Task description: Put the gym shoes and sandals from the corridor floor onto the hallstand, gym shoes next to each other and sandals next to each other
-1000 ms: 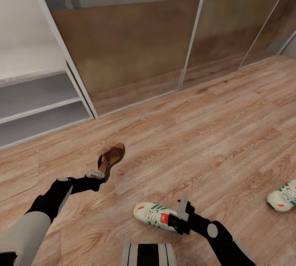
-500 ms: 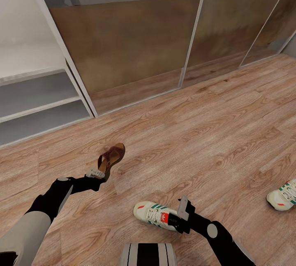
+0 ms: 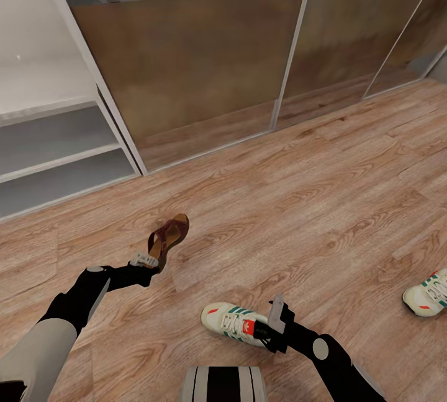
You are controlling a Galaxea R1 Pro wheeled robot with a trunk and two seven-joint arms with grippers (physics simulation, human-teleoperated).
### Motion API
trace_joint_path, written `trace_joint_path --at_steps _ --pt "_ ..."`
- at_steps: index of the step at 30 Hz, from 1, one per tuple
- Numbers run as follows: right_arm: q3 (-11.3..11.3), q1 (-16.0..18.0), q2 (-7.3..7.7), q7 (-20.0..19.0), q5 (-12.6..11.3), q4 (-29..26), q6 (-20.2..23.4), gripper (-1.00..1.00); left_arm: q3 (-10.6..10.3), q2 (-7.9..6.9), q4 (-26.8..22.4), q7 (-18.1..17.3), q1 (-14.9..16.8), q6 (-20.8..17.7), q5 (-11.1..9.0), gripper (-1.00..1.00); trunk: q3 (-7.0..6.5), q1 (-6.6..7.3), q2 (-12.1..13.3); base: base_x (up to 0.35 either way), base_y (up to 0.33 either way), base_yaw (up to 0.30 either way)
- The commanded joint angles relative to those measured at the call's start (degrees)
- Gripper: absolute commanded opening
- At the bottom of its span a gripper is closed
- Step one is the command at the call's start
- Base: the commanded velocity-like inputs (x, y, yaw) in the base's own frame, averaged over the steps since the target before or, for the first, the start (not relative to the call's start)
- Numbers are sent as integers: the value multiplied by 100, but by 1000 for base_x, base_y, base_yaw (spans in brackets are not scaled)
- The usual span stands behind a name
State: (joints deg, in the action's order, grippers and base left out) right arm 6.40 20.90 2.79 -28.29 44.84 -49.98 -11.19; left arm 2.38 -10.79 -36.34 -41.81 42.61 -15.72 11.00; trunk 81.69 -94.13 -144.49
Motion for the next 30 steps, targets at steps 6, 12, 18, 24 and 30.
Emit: trace_joint_path --at_steps 6,12,18,24,30 --pt "8 2 3 4 60 -4 -25 100 25 27 -13 -47 2 -36 43 -100 4 1 -1 0 0 0" --pt "8 2 5 7 60 34 -19 100 25 31 -14 -47 2 -41 43 -100 4 1 -1 0 0 0" --pt "10 2 2 139 60 355 -15 100 25 21 -15 -47 2 -104 43 -100 4 1 -1 0 0 0" --pt "15 2 3 316 60 415 -15 100 25 5 -15 -47 2 -113 43 -100 4 1 -1 0 0 0" --pt "14 2 3 350 60 425 -15 100 24 0 -18 -47 2 -114 43 -100 4 1 -1 0 0 0"
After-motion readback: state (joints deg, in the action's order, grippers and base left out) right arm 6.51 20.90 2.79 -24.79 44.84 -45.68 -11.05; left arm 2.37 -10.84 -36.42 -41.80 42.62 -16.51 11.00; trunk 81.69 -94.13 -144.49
